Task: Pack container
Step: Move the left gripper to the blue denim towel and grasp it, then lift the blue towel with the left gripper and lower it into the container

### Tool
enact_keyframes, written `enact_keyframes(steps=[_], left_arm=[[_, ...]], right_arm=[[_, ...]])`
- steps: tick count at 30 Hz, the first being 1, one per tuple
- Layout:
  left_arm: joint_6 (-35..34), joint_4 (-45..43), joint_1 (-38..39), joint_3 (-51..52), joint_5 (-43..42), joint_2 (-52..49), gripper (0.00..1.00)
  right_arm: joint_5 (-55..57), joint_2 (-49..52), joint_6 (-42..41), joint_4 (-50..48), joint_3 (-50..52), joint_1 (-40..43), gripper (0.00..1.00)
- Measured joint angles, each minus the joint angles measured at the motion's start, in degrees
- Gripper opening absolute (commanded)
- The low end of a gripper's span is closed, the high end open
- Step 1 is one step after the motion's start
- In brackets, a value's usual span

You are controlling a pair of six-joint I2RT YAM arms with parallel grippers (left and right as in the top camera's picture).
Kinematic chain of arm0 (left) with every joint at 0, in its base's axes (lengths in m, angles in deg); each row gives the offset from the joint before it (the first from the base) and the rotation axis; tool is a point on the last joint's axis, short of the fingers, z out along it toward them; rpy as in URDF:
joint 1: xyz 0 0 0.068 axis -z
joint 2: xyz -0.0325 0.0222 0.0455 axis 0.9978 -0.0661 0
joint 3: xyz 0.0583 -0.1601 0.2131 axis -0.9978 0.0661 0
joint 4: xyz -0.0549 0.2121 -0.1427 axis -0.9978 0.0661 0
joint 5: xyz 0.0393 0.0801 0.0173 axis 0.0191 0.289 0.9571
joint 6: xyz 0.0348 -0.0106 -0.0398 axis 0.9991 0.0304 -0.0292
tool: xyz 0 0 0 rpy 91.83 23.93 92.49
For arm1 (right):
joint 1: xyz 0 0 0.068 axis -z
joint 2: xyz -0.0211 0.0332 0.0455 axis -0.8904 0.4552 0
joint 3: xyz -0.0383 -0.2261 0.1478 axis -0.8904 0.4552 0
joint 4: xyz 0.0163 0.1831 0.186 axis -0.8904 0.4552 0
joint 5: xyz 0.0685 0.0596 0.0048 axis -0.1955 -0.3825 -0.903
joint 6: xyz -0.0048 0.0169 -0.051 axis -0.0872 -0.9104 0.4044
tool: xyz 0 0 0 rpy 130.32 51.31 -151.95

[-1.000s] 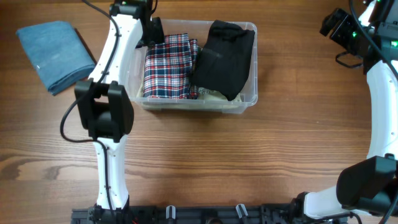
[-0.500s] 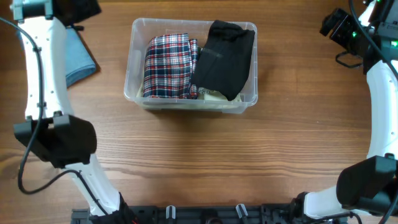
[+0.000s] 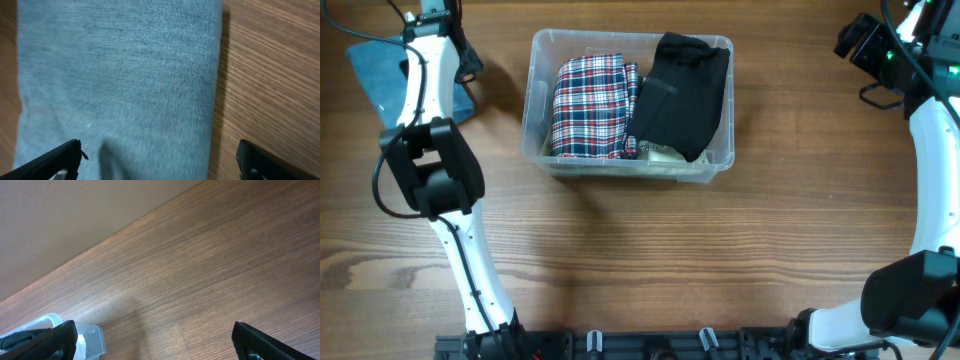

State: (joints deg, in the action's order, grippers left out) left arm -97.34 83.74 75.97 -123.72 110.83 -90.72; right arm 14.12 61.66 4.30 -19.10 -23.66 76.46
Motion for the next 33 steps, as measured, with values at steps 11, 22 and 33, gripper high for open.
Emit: enact_keyframes(steps=[11,22,33], left_arm=[[-1.0,-0.3,0.5,-0.1,9.2,-4.7,0.32],[-2.0,16.0,0.8,-3.6,10.9,-4.6,0.04],[1.0,30.9,0.8,-6.0,-35.7,28.3,0.04]], right_arm=[[0.0,0.0,0.0,0.0,0.0,0.0,1.00],[0.0,0.0,0.0,0.0,0.0,0.0,1.00],[0.0,0.0,0.0,0.0,0.0,0.0,1.00]])
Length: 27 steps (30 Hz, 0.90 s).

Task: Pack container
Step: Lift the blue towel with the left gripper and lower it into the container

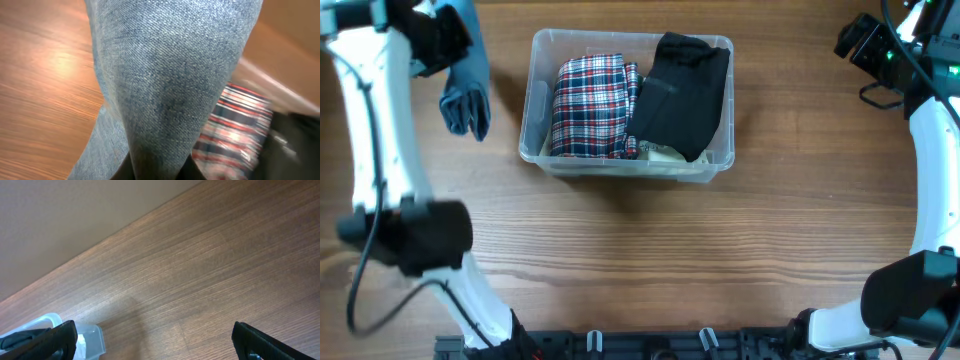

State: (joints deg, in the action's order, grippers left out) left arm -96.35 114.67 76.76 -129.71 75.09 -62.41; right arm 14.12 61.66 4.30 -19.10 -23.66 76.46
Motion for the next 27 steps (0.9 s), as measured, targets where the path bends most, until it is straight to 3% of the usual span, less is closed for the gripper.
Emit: enact_keyframes(steps=[3,5,10,16,21,27], left_arm=[[0.4,0.4,-0.1,-0.2,-9.5,7.7,0.04],[1.4,0.3,0.1,-0.4,-20.2,10.0,0.04],[3.8,-5.1,8.4,-0.4,-40.7,8.3,0.04],[4.2,-9.9,20.0,-0.4,-45.9,-0.7,0.04],[2.1,-10.0,21.1,-0.4,-46.0,-9.9,0.04],[2.1,-9.6,21.5,4.0,-44.7,-11.1,0.04]], right_arm=[[0.0,0.0,0.0,0.0,0.0,0.0,1.00],[0.0,0.0,0.0,0.0,0.0,0.0,1.00],[0.0,0.0,0.0,0.0,0.0,0.0,1.00],[0.0,0.0,0.0,0.0,0.0,0.0,1.00],[0.0,0.0,0.0,0.0,0.0,0.0,1.00],[0.0,0.0,0.0,0.0,0.0,0.0,1.00]])
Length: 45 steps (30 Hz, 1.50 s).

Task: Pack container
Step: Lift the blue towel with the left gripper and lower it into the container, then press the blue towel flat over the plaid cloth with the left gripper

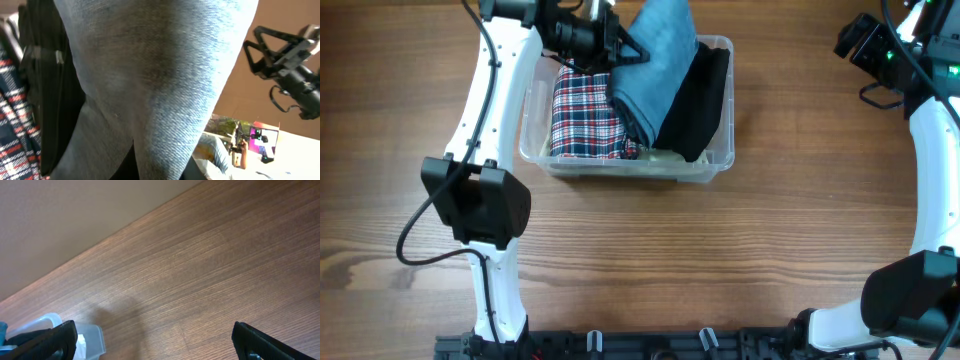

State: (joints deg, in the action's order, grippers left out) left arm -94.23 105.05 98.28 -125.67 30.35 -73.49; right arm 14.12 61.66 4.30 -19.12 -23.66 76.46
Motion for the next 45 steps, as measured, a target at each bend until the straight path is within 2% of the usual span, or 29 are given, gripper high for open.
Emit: enact_keyframes(steps=[5,8,18,19,20,21,22,24,25,35,40,42,45], left_arm=[[0.3,-3.1,-0.1,8.3,0.5,0.6,0.04],[0.5,-1.9,-1.8,9.4,4.2,0.7,0.04],[-1.1,2.2,-8.8,10.7,23.3,0.7,0.04],[-1.8,2.2,-8.7,10.7,25.4,0.7,0.07],[-2.1,2.3,-8.7,10.7,27.0,0.7,0.17],[-2.4,2.5,-8.7,10.7,28.9,0.7,0.37],[-2.7,2.6,-8.7,10.7,30.5,0.7,0.66],[-2.8,2.9,-9.0,10.7,37.7,0.7,0.79],[-3.1,3.0,-9.5,10.8,40.4,0.7,0.82],[-2.4,-1.0,-5.4,11.2,46.1,3.2,0.81],[1.2,-4.4,3.5,11.4,55.6,11.5,0.80],[4.2,-8.3,8.1,11.3,62.5,11.8,0.78],[8.2,-12.7,8.7,11.3,65.6,10.0,0.75]], right_arm=[[0.0,0.0,0.0,0.0,0.0,0.0,1.00],[0.0,0.0,0.0,0.0,0.0,0.0,1.00],[0.0,0.0,0.0,0.0,0.0,0.0,1.00],[0.0,0.0,0.0,0.0,0.0,0.0,1.00],[0.0,0.0,0.0,0.0,0.0,0.0,1.00],[0.0,0.0,0.0,0.0,0.0,0.0,1.00],[0.0,0.0,0.0,0.0,0.0,0.0,1.00],[0.0,0.0,0.0,0.0,0.0,0.0,1.00],[0.0,0.0,0.0,0.0,0.0,0.0,1.00],[0.0,0.0,0.0,0.0,0.0,0.0,1.00],[0.0,0.0,0.0,0.0,0.0,0.0,1.00],[0.0,0.0,0.0,0.0,0.0,0.0,1.00],[0.0,0.0,0.0,0.0,0.0,0.0,1.00]])
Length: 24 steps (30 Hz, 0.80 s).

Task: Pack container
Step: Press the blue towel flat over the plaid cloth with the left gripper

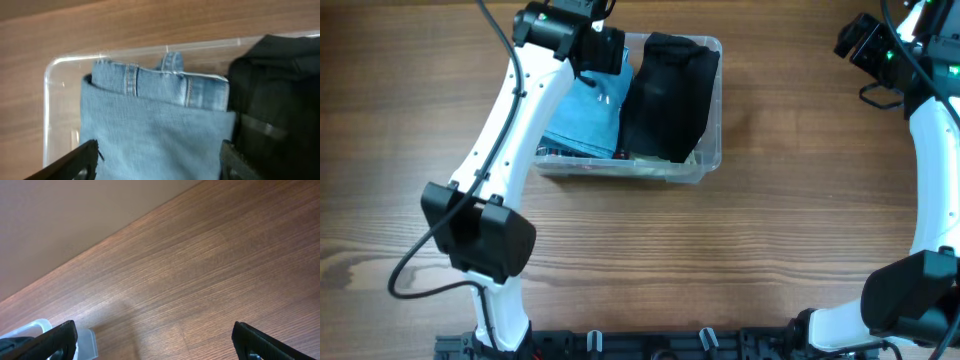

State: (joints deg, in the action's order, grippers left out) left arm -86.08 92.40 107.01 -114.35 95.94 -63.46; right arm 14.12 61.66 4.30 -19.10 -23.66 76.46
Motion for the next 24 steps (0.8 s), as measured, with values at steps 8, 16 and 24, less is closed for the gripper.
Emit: enact_keyframes(steps=[8,16,24], left_arm=[[11.6,-2.8,0.1,0.0,1.2,-9.0,0.71],[0.1,-2.8,-4.6,-0.9,-0.8,-13.6,0.73],[-5.0,-2.5,-7.3,-2.3,-2.2,-15.9,0.76]], right_arm=[[0.0,0.0,0.0,0.0,0.0,0.0,1.00],[0.0,0.0,0.0,0.0,0.0,0.0,1.00],[0.0,0.0,0.0,0.0,0.0,0.0,1.00]])
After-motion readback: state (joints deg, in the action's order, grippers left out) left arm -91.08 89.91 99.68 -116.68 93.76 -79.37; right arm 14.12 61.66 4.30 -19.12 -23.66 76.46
